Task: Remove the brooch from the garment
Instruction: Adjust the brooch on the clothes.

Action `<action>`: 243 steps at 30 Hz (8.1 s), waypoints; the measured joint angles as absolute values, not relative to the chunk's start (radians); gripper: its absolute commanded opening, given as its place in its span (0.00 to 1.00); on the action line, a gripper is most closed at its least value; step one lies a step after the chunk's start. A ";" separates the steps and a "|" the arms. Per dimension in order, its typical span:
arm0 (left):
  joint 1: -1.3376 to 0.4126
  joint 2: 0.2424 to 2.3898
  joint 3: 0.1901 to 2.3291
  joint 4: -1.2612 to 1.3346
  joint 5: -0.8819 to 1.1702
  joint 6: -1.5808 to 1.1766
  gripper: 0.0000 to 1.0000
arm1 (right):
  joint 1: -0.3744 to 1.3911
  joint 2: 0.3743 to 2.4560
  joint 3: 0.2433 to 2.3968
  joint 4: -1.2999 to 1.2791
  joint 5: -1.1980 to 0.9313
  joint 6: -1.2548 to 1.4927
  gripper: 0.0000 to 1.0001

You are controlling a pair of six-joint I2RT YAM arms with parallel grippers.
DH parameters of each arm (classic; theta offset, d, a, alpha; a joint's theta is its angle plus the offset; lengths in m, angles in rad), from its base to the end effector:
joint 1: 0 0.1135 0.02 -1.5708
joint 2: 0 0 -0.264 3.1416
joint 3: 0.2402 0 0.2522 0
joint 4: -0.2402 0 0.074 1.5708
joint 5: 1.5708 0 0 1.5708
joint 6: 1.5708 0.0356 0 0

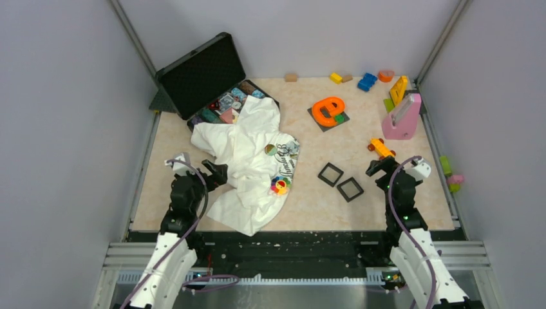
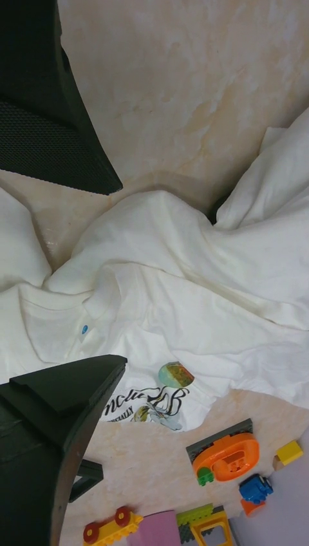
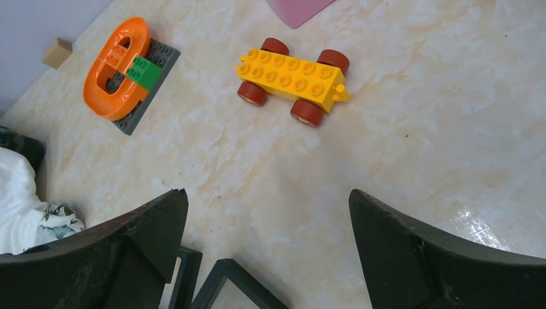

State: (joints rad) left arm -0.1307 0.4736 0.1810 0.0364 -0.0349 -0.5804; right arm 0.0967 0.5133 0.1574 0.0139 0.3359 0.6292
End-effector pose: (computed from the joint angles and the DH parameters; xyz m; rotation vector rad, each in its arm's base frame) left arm 0.1419 -0.0174 0.1929 -0.4372 1.7999 -0.4673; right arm 0.1424 0.0020 0.1779 0.7128 1.7576 0.1732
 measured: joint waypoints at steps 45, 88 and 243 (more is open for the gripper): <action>-0.152 1.127 0.322 0.276 0.383 -0.533 0.44 | 0.799 1.372 0.758 -0.026 -0.043 0.361 0.75; -0.421 0.877 0.294 0.234 0.343 -0.413 0.71 | 0.802 1.639 0.986 -0.140 0.063 0.300 0.63; -0.361 1.345 0.633 0.001 0.490 -0.503 0.39 | 0.755 1.712 0.743 0.465 -0.470 0.099 0.43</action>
State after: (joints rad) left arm -0.3607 1.3445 0.6331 0.0010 0.4900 -0.5034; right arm 0.7551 1.7119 0.7425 0.4652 -0.4698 0.0994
